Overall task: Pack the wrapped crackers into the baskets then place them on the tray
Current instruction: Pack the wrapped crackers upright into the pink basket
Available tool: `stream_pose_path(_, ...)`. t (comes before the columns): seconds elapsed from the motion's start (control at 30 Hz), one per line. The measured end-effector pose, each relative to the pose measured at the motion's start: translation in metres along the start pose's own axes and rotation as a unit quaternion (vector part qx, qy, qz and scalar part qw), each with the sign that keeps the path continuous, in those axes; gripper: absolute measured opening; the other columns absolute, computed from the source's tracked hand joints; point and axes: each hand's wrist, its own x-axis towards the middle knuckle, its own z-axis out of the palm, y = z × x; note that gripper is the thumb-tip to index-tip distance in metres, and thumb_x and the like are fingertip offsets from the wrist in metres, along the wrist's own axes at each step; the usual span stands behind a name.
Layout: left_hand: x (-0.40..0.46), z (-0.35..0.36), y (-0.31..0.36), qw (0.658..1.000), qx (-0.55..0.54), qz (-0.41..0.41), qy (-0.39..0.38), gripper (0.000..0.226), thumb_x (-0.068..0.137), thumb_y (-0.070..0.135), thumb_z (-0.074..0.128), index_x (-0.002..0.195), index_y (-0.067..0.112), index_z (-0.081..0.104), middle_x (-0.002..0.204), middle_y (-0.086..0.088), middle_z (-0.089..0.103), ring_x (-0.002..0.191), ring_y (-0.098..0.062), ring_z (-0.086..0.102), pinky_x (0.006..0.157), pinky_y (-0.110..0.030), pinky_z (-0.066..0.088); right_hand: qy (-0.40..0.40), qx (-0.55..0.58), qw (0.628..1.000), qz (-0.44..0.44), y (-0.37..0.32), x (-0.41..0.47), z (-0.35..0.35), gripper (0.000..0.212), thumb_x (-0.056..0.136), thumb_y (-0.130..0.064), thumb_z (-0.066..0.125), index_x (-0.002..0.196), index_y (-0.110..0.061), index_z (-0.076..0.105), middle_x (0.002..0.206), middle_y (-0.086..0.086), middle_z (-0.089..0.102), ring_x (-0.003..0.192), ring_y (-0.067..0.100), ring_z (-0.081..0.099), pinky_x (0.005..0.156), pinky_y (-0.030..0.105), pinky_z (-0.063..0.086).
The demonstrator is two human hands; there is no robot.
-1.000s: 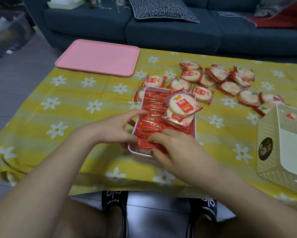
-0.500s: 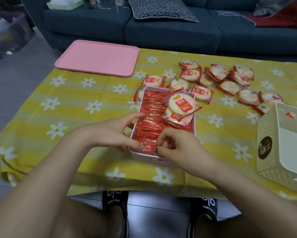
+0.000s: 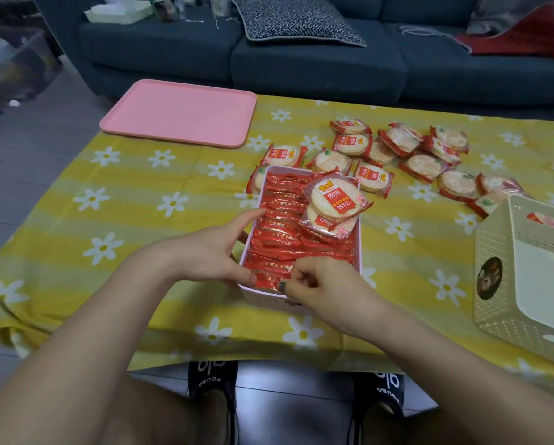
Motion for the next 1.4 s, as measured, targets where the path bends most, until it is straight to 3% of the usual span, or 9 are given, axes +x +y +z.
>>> stream_pose_path(0.13, 0.000, 0.002, 0.001, 1.000, 0.000, -0.002, 0.003, 0.113, 0.082, 0.017, 0.082, 0.154, 0.054, 0.002, 0.130, 0.007, 0.057, 0.082, -0.021, 0.075, 0.079, -0.040, 0.062, -0.036, 0.002, 0.999, 0.028, 0.000, 0.006, -0.005, 0.030, 0.091, -0.036, 0.067, 0.070, -0.015, 0.061, 0.062, -0.009, 0.059, 0.058, 0.004, 0.049, 0.052, 0.017, 0.038)
stream_pose_path(0.27, -0.001, 0.005, 0.004, 1.000, -0.008, 0.003, 0.003, 0.119, 0.078, 0.037, 0.086, 0.155, 0.052, -0.003, 0.137, 0.020, 0.050, 0.079, 0.001, 0.070, 0.073, -0.027, 0.060, -0.042, -0.010, 0.998, 0.039, 0.000, 0.008, -0.005, 0.030, 0.089, -0.038, 0.066, 0.066, -0.019, 0.063, 0.064, -0.008, 0.060, 0.060, 0.006, 0.052, 0.057, 0.022, 0.041)
stream_pose_path(0.37, 0.002, 0.008, 0.005, 1.000, -0.003, 0.005, 0.005, 0.123, 0.079, 0.030, 0.086, 0.158, 0.042, -0.008, 0.132, 0.023, 0.054, 0.085, 0.017, 0.063, 0.072, -0.013, 0.054, -0.072, -0.006, 0.996, 0.058, -0.001, 0.011, -0.007, 0.028, 0.090, -0.035, 0.066, 0.068, -0.018, 0.065, 0.066, -0.006, 0.060, 0.061, 0.010, 0.053, 0.059, 0.026, 0.043)
stream_pose_path(0.67, 0.005, 0.012, 0.011, 0.999, -0.037, 0.010, -0.014, 0.119, 0.085, 0.009, 0.080, 0.160, 0.028, -0.010, 0.115, 0.029, 0.052, 0.077, 0.032, 0.054, 0.068, 0.001, 0.041, -0.135, 0.027, 0.985, 0.103, -0.011, 0.011, -0.018, 0.032, 0.090, -0.030, 0.059, 0.063, -0.012, 0.058, 0.059, 0.002, 0.049, 0.057, 0.018, 0.045, 0.060, 0.030, 0.039)
stream_pose_path(0.93, 0.013, 0.014, -0.002, 0.998, -0.047, 0.017, -0.025, 0.123, 0.085, 0.010, 0.081, 0.159, 0.033, -0.015, 0.130, 0.020, 0.059, 0.099, 0.017, 0.063, 0.085, -0.010, 0.051, -0.097, 0.142, 0.975, 0.139, -0.013, 0.013, -0.015, 0.037, 0.091, -0.024, 0.061, 0.057, -0.022, 0.045, 0.037, -0.016, 0.042, 0.035, 0.001, 0.039, 0.044, 0.016, 0.030)
stream_pose_path(1.03, 0.012, 0.013, -0.001, 0.999, -0.041, 0.014, -0.026, 0.124, 0.085, 0.013, 0.081, 0.158, 0.034, -0.016, 0.131, 0.020, 0.060, 0.108, 0.007, 0.065, 0.095, -0.023, 0.054, -0.108, 0.159, 0.972, 0.138, -0.011, 0.014, -0.018, 0.038, 0.092, -0.024, 0.061, 0.057, -0.022, 0.046, 0.039, -0.016, 0.042, 0.041, 0.003, 0.039, 0.045, 0.018, 0.030)
stream_pose_path(1.13, 0.010, 0.011, 0.002, 0.999, -0.029, 0.011, -0.021, 0.121, 0.085, 0.018, 0.081, 0.159, 0.034, -0.015, 0.120, 0.031, 0.056, 0.092, 0.022, 0.061, 0.082, -0.014, 0.054, -0.105, 0.134, 0.977, 0.127, -0.008, 0.017, -0.021, 0.039, 0.091, -0.031, 0.062, 0.057, -0.021, 0.048, 0.039, -0.016, 0.043, 0.041, 0.003, 0.039, 0.048, 0.021, 0.031)
stream_pose_path(1.23, 0.014, 0.011, -0.002, 1.000, -0.011, 0.016, -0.016, 0.121, 0.084, 0.025, 0.082, 0.158, 0.035, -0.014, 0.122, 0.030, 0.058, 0.095, 0.025, 0.059, 0.082, -0.005, 0.047, -0.137, 0.180, 0.966, 0.121, -0.007, 0.018, -0.020, 0.026, 0.086, -0.037, 0.061, 0.070, -0.017, 0.066, 0.061, -0.010, 0.064, 0.060, 0.009, 0.055, 0.066, 0.027, 0.044)
stream_pose_path(1.4, 0.021, 0.014, -0.006, 1.000, 0.025, 0.005, -0.004, 0.127, 0.079, 0.037, 0.085, 0.157, 0.044, -0.015, 0.137, 0.013, 0.061, 0.117, -0.004, 0.063, 0.108, -0.031, 0.046, -0.146, 0.255, 0.945, 0.141, -0.009, 0.017, -0.018, 0.025, 0.095, -0.023, 0.056, 0.103, -0.009, 0.074, 0.100, 0.013, 0.076, 0.080, 0.017, 0.066, 0.068, 0.023, 0.050)
